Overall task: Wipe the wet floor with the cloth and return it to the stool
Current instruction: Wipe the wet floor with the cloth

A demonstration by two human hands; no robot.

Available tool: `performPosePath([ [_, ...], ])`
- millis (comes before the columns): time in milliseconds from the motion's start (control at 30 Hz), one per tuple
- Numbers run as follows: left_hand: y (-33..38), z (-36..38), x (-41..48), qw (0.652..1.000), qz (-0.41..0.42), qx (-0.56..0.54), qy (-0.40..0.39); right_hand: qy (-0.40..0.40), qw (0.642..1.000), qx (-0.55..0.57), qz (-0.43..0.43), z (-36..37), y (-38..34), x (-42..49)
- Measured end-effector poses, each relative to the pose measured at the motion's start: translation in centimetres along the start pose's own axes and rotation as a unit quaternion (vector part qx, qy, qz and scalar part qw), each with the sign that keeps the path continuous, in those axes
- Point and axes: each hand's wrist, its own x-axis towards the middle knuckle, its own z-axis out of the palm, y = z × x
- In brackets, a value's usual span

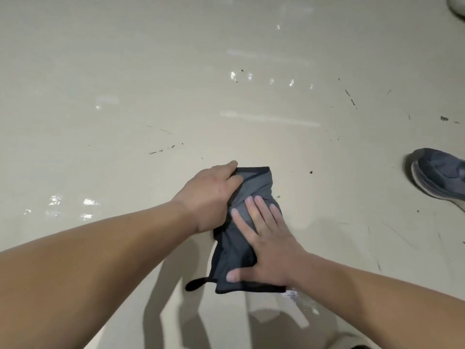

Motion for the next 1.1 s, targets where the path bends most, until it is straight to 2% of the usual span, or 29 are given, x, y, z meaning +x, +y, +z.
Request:
performPosePath([
  [67,-0.5,-0.3,-0.4,1.000,-0.018,-0.005,0.004,-0.020,0.999,-0.025,-0.013,-1.9,0.2,2.1],
  [167,-1.6,0.0,-1.2,0.996,-0.066,-0.051,0.041,-0.032,0.999,-0.041,0.012,-2.9,-0.6,5.0],
  [300,-3.1,-0.2,-3.9,0.962,-0.209,-0.128,0.123,0.037,0.999,-0.011,0.016,-3.6,-3.9,9.4],
  [467,-4.8,-2.8,-11.4,0.900,-0.402,-0.139,0.098,0.031,0.994,-0.037,-0.094,-3.3,-11.4,12.3],
  [533,-5.1,-3.8,-14.6,0.885,-0.448,-0.120,0.044,0.010,0.991,-0.052,-0.126,-2.6,-13.9,12.0],
  [633,-5.1,-4.2,-17.4,0.888,-0.448,-0.098,-0.016,-0.006,0.986,-0.063,-0.151,-2.2,-15.5,11.1],
  [700,-5.0,-2.6,-17.7,0.899,-0.422,-0.119,0.001,-0.004,0.984,-0.042,-0.173,-2.2,-15.1,10.8],
  [767,-5.0,0.2,-16.5,0.904,-0.393,-0.157,0.057,-0.019,0.977,0.025,-0.210,-2.5,-14.1,11.4],
  [833,-5.3,2.5,-14.8,0.899,-0.384,-0.174,0.120,-0.068,0.958,0.131,-0.244,-4.0,-12.6,12.3],
  [900,-5.1,4.2,-13.4,0.904,-0.369,-0.162,0.140,-0.093,0.938,0.263,-0.208,-6.6,-10.8,12.7],
  [933,-4.8,4.9,-13.0,0.909,-0.370,-0.156,0.116,-0.075,0.935,0.301,-0.171,-8.2,-10.2,12.6],
  [1000,-4.2,6.2,-12.6,0.911,-0.388,-0.134,0.030,0.003,0.959,0.261,-0.112,-10.5,-10.2,11.8],
  [1100,-4.7,6.7,-11.7,0.917,-0.391,-0.080,0.011,0.027,0.982,0.147,-0.111,-11.7,-12.4,10.0],
])
